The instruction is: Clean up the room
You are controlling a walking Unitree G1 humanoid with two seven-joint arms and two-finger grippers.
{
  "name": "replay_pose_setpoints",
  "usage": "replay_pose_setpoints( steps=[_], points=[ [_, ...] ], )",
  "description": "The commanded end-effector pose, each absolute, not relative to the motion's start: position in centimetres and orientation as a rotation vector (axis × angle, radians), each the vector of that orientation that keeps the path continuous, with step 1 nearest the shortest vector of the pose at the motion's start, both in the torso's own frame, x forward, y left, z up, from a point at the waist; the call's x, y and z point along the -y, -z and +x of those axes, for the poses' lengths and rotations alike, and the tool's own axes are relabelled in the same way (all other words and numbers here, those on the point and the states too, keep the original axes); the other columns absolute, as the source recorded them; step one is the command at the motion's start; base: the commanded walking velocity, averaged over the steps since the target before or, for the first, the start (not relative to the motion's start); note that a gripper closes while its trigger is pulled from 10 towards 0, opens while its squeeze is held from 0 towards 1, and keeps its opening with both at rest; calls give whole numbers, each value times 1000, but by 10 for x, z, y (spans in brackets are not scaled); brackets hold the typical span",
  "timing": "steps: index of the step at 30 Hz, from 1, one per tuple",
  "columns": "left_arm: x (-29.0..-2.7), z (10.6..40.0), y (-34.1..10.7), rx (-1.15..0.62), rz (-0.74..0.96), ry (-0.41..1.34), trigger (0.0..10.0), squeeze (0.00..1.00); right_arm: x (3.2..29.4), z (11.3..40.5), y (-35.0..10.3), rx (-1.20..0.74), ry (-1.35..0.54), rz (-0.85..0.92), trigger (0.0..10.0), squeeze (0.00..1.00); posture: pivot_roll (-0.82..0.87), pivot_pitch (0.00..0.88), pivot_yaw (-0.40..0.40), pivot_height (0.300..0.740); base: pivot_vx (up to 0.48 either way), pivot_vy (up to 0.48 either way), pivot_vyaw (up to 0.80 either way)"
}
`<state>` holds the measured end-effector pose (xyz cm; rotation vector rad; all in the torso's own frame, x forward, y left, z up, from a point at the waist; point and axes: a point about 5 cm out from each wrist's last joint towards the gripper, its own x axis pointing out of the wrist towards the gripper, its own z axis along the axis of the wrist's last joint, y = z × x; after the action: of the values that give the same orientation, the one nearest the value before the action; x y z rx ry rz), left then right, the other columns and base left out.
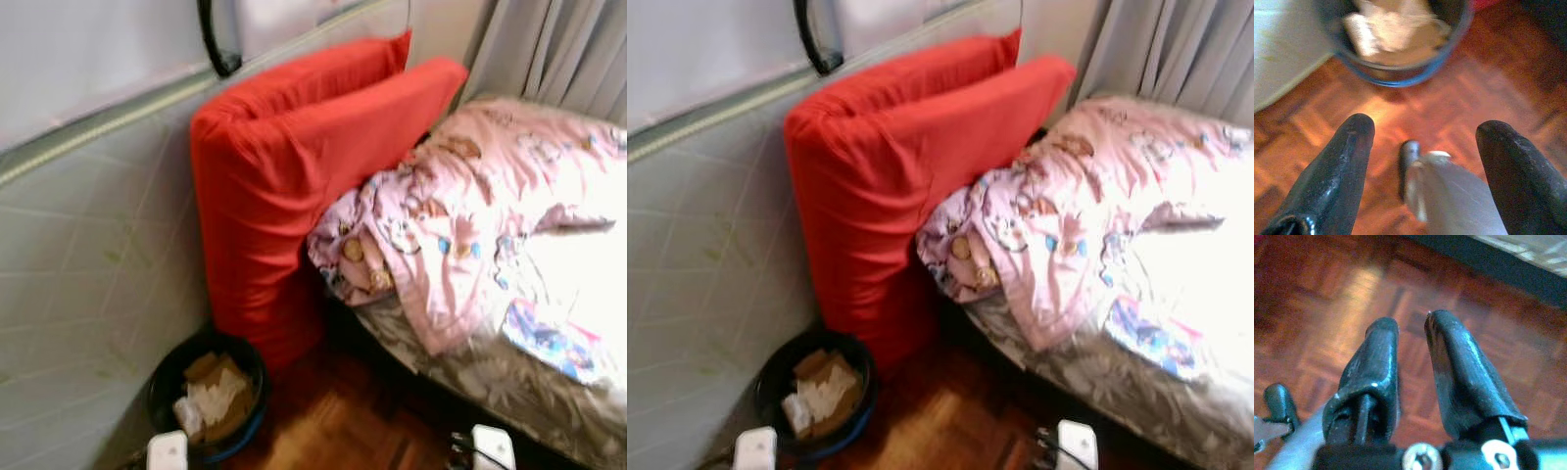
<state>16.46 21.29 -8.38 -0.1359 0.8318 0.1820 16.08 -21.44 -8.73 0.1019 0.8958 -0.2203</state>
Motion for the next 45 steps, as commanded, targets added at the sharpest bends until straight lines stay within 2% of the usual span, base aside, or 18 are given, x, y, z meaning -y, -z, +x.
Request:
replay_pose_setpoints(
  steps=[1,9,32,45],
  points=[
    [-254,190,65,-848,-97,-245,10000,0,212,199,71,-848,120,158,10000,0,-45,0,21,740,0,-424,0],
    [-250,191,66,-843,-115,-251,10000,0,218,199,70,-858,108,135,10000,0,-29,0,-16,740,0,-421,0],
    [-251,197,62,-831,-121,-260,10000,0,219,206,66,-845,123,143,10000,0,-66,0,1,740,0,-420,0],
    [-253,198,61,-832,-117,-261,10000,0,216,208,65,-835,125,161,10000,0,-74,0,20,740,0,0,0]
  ],
)
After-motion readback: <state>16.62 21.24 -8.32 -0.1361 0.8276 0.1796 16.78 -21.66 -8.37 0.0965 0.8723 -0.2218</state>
